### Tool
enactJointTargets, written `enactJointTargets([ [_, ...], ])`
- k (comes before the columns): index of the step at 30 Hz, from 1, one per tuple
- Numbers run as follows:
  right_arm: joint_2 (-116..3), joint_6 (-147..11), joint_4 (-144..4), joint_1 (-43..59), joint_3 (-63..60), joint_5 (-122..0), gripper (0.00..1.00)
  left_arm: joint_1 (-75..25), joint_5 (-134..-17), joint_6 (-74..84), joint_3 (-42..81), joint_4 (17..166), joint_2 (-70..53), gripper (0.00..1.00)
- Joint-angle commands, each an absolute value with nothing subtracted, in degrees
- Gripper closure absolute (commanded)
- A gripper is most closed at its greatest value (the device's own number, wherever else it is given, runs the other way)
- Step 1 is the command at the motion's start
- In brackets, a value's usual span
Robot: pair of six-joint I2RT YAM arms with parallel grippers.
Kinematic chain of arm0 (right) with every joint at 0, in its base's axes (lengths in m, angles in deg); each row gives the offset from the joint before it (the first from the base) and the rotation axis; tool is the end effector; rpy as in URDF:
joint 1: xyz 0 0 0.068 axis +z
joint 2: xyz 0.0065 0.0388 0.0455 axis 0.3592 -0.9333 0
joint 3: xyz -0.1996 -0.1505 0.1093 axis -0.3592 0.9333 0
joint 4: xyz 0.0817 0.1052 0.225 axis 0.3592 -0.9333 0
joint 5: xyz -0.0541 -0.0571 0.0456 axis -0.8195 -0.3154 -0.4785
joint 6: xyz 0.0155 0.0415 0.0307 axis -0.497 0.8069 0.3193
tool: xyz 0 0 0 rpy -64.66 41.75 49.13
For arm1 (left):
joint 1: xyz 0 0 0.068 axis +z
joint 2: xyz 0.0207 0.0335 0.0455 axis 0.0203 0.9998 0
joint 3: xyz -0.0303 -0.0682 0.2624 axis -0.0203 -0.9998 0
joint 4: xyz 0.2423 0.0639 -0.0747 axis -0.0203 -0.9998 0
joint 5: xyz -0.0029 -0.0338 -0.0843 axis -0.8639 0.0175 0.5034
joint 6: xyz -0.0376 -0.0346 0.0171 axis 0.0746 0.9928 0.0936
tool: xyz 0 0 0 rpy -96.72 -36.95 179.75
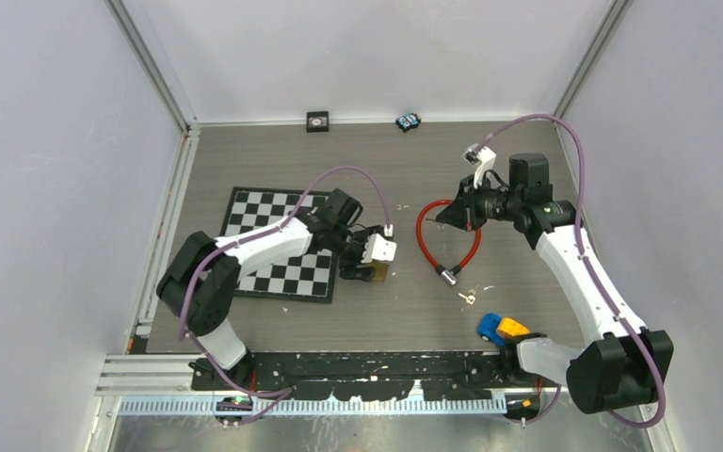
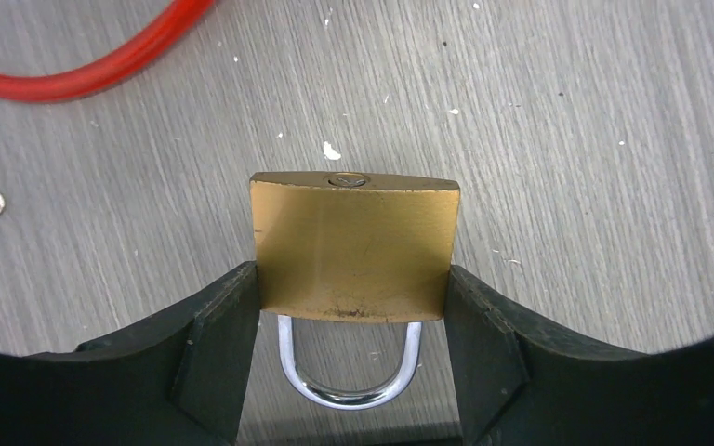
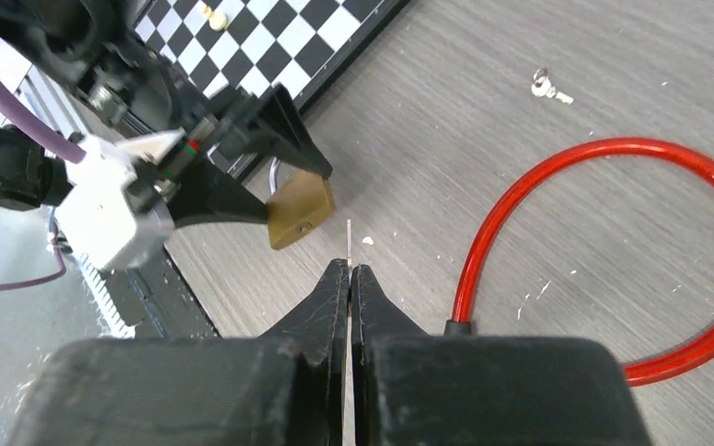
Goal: Unlock with the key
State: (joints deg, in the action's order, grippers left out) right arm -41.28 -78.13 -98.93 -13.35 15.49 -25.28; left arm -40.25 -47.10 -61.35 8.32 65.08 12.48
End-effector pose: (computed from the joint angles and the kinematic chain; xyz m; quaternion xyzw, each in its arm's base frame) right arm 0.2364 0.0568 0.3219 -0.2426 0.8126 0.3471 0.4003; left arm 0.2377 -0.2380 0.1959 0.7359 0.5506 -0.2726 0.2844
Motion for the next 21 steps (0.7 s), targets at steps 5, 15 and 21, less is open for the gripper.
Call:
enactJointTargets([
  [5,-42.1,-90.9,-109.7,-7.6,11.2,-23.1,0.99,-36.2,-29.9,-56.1,4.8,72.9,4.0,1.00],
  [15,-42.0,-94.2,-110.5,3.6,12.3,-25.9,0.99,-34.1,-18.3,-77.1,4.4,55.8,-1.6,1.00],
  [21,-42.2,-94.1,-110.5,4.6,12.5,-24.3,0.99,-34.0,-15.8,-83.4,2.9,52.7,-4.0,1.00],
])
